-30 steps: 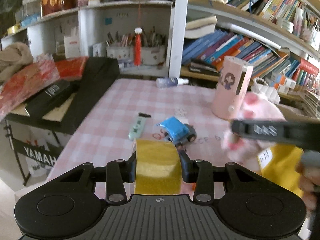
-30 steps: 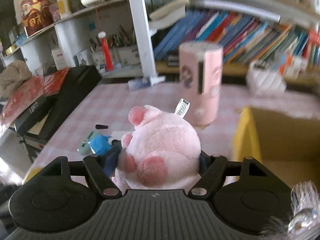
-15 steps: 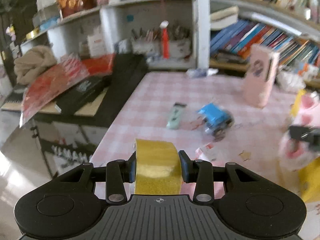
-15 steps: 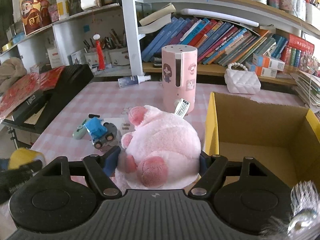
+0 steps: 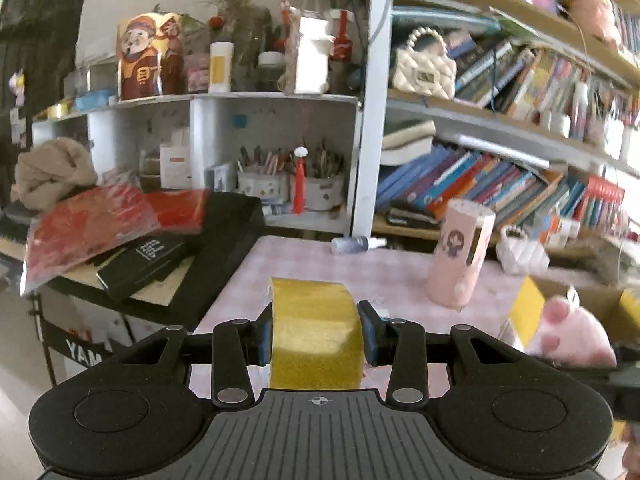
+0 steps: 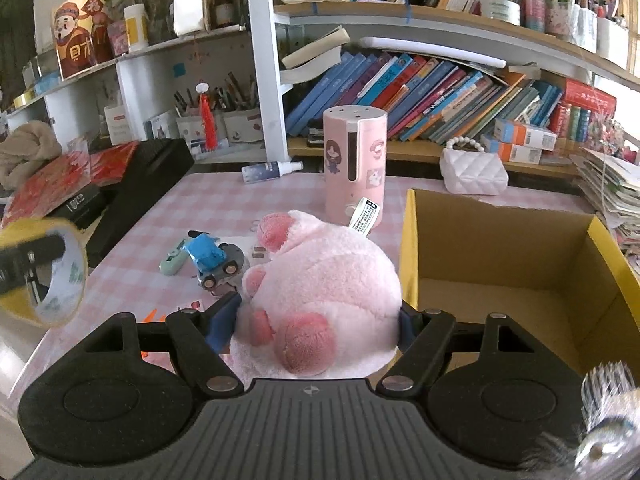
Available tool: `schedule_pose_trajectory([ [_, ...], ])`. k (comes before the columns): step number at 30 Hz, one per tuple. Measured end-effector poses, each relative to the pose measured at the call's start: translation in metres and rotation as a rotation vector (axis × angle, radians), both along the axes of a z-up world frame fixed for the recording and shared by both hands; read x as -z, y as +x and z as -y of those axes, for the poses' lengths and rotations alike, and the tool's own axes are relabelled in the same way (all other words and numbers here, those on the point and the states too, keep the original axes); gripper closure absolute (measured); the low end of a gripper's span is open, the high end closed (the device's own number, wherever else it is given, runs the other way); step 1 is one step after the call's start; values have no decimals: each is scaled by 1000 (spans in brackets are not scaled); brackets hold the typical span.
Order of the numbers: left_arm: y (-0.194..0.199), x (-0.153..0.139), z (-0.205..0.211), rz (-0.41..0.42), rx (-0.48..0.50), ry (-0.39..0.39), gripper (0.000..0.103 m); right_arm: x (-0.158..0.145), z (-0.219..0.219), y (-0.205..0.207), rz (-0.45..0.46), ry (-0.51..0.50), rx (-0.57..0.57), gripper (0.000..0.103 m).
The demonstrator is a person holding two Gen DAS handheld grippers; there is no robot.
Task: Organize objects
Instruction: 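Lift the tape roll with the left tool while the right tool lifts the pig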
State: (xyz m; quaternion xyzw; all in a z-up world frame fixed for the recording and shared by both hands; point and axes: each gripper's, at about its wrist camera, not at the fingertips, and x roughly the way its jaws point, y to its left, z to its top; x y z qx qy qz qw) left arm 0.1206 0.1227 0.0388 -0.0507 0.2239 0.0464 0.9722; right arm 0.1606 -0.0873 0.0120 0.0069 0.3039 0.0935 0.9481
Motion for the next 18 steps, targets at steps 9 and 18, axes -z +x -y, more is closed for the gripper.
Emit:
schedule_pose_trajectory([
  [9, -10, 1, 0, 8, 6, 10, 64, -2, 8, -28, 1, -3, 21, 29],
  [18, -18, 24, 14, -87, 55, 35, 64, 3, 8, -50, -15, -16, 23, 29],
])
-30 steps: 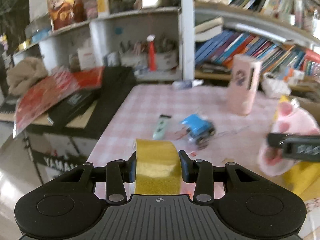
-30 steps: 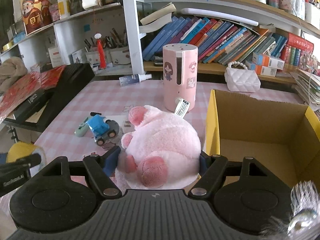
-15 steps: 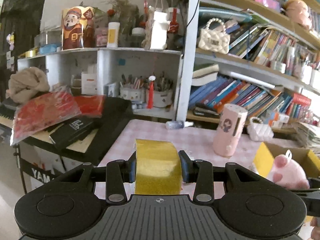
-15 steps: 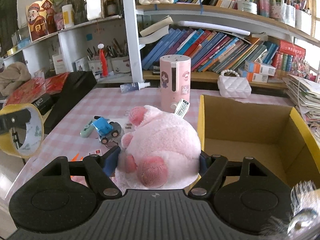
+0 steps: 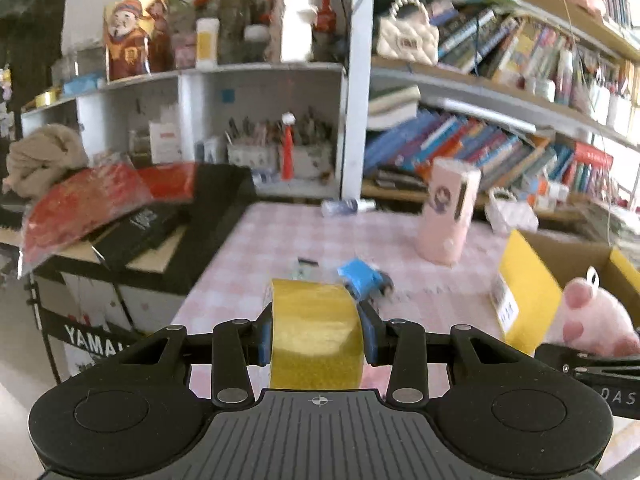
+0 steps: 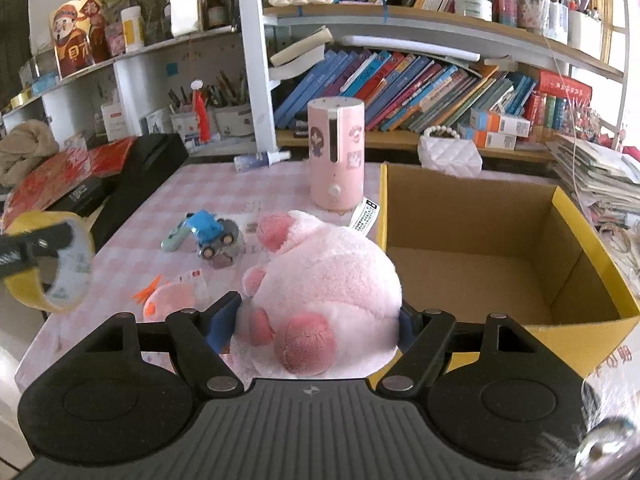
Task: Organize objects
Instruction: 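Lift the tape roll with the left tool while the right tool lifts the pig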
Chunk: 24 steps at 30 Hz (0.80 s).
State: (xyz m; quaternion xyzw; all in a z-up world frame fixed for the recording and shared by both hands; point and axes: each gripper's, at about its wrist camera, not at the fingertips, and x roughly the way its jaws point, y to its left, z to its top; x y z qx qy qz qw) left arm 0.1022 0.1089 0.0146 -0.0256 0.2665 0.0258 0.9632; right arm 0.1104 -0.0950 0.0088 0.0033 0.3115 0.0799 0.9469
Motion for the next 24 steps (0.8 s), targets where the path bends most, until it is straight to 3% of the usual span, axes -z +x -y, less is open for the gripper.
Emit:
schedule_pose_trajectory([
  [14, 12, 23, 15, -106, -6, 60, 64, 8, 1, -5, -30, -9, -40, 29],
  [24, 15, 26, 8, -122, -30, -50, 64, 11, -6, 8, -44, -12, -111, 29],
])
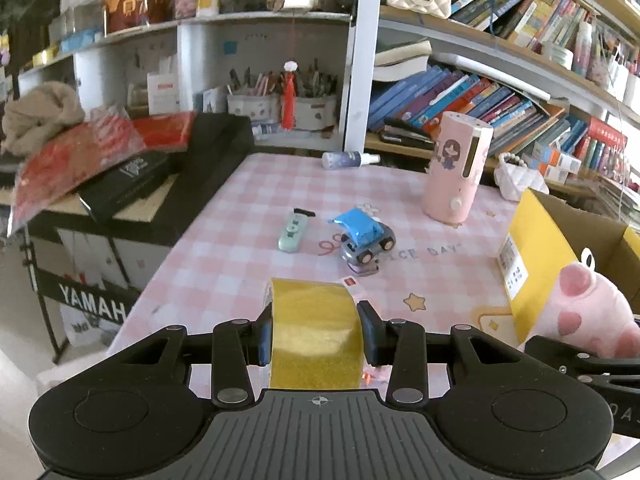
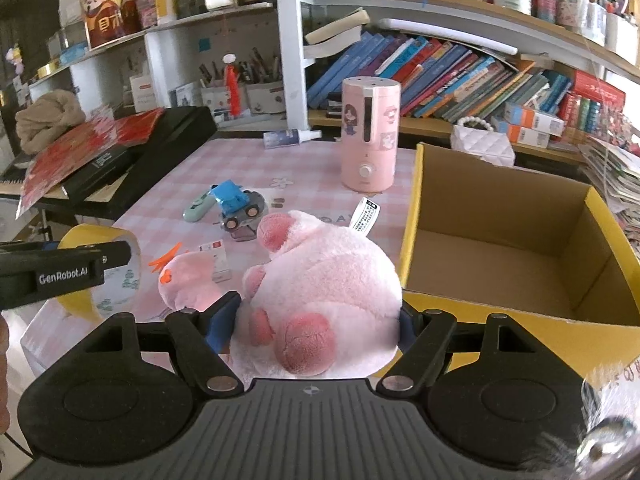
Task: Organize objects
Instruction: 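Lift the tape roll with the left tool while the right tool lifts the pig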
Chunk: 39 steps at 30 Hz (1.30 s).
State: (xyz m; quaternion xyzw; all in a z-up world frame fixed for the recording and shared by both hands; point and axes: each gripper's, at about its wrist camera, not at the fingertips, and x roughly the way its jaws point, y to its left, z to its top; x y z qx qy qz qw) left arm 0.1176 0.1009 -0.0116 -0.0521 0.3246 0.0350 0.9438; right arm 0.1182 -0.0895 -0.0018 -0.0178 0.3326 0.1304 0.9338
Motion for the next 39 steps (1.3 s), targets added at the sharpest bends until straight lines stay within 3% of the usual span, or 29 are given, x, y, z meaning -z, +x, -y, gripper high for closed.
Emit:
schedule_pose_trajectory([
  [8, 4, 10, 7, -35, 26, -27, 64, 5, -4, 6, -10, -3, -34, 29],
  [13, 12, 26, -2, -112, -9, -60, 64, 7, -4, 8, -12, -9, -49, 29],
  [18, 9, 22, -5, -74, -36, -78, 64, 10, -3, 11, -21, -10, -43, 29],
  [21, 9, 15, -6, -37, -50, -38, 64, 10, -5, 10, -17, -13, -52, 29],
  [24, 16, 23, -1, -94, -39, 26, 64, 12, -6, 12, -24, -14, -55, 29],
  [32, 14, 33, -7, -134, -46, 3, 56, 14, -11, 13, -34, -18, -57, 29],
  [37, 10, 37, -14, -141, -52, -4, 57, 14, -12, 13, -35, -16, -58, 29],
  [39, 8, 38, -17, -140, -48, -15, 63, 15, -14, 13, -42, -14, -59, 29],
])
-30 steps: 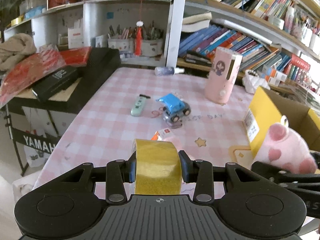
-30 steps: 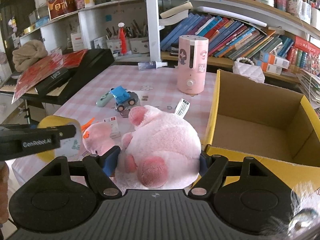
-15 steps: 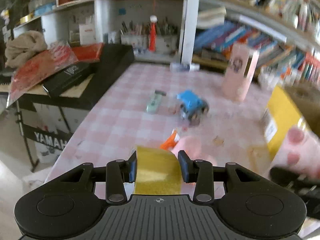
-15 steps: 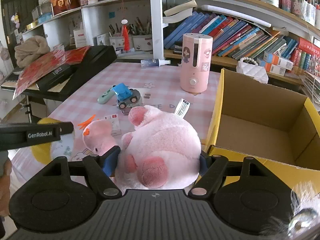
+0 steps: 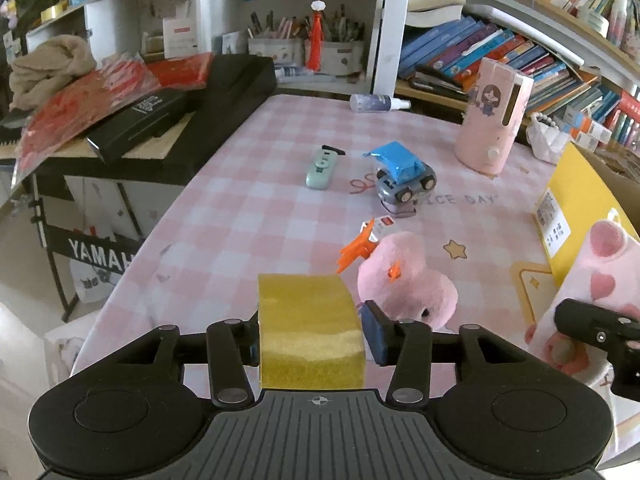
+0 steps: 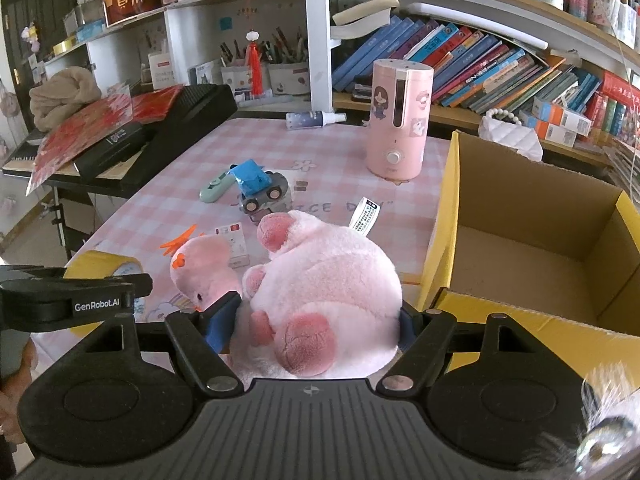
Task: Organize objects
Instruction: 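Lift the tape roll with the left tool while the right tool lifts the pig, then carry the tape roll and pig plush over the open yellow box with both tools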
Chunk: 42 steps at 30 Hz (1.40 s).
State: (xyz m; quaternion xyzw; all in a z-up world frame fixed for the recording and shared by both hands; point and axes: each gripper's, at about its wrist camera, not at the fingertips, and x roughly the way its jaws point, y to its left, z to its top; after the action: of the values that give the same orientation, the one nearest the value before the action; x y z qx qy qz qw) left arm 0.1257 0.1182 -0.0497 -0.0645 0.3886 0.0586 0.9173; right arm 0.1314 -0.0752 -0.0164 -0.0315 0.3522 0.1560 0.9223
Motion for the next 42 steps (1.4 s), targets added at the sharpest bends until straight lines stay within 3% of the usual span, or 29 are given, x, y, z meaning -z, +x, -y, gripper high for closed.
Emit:
schedule_pose_trajectory([
  [9, -10, -15, -12, 67, -16, -19, 65, 4, -12, 2, -13, 4, -13, 29],
  [18, -26, -40, -6, 132, 52, -34, 65, -1, -19, -8, -7, 11, -11, 29],
  [28, -59, -55, 18, 160, 259, -83, 65, -13, -5, -46, 27, 27, 78, 29],
  [42, -95, -45, 64, 111, 513, -101, 65, 0, 45, -118, -15, 26, 336, 29],
])
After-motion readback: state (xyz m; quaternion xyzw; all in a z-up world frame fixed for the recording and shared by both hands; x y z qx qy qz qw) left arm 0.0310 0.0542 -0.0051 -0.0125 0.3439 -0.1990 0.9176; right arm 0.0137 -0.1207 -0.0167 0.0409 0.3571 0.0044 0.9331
